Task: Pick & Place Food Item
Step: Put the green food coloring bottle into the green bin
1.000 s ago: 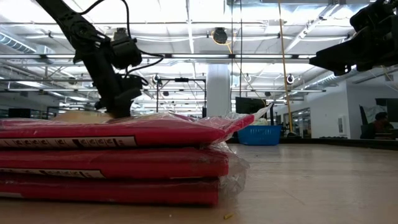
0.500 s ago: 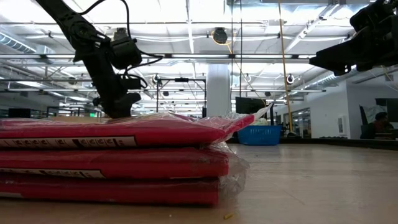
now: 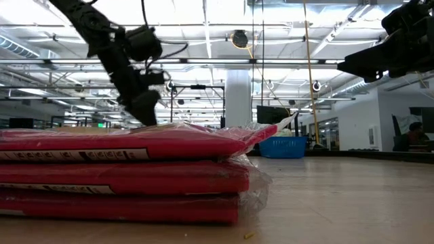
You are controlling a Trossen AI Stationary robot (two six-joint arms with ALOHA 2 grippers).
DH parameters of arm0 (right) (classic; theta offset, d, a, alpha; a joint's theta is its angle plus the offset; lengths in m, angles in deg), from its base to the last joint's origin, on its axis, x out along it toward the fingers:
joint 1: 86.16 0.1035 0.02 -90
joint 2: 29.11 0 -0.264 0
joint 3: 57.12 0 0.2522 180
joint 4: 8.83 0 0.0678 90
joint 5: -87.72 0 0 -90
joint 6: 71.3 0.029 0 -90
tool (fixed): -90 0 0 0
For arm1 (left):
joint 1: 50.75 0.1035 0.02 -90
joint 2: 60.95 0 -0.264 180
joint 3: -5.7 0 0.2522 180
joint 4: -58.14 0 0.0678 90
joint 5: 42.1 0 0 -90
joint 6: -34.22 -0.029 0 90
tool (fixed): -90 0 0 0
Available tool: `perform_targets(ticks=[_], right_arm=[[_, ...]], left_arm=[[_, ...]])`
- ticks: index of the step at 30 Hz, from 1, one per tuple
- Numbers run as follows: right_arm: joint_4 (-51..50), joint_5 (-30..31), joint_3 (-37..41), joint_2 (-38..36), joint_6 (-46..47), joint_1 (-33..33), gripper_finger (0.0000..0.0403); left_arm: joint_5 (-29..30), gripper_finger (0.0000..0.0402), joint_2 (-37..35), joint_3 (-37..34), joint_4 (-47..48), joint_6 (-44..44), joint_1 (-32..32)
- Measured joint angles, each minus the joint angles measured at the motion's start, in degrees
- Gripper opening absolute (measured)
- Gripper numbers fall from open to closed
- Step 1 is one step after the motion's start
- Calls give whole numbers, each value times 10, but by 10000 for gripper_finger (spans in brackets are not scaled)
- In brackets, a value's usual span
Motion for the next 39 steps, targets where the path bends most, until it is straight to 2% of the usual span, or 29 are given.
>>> perform_targets(ticks=[5,8,11,14,17,20,26,39], right_arm=[[0,0,0,0,0,0,187],[0,0,0,0,0,0,187],[0,0,0,0,0,0,187],[0,0,0,0,0,0,187],[0,0,0,0,0,0,187],[0,0,0,0,0,0,187],[0,0,0,0,0,0,187],[0,0,0,0,0,0,187]], left_arm=[[-12,240,-1,58,72,83,-60],[-34,232,-1,66,118,173,-115],[-40,223,-1,65,188,301,-177],[-30,213,-1,65,265,477,-230],[17,200,-1,65,324,647,-267],[72,187,8,58,338,755,-296],[66,164,41,31,339,804,-308],[56,136,101,26,356,781,-269]])
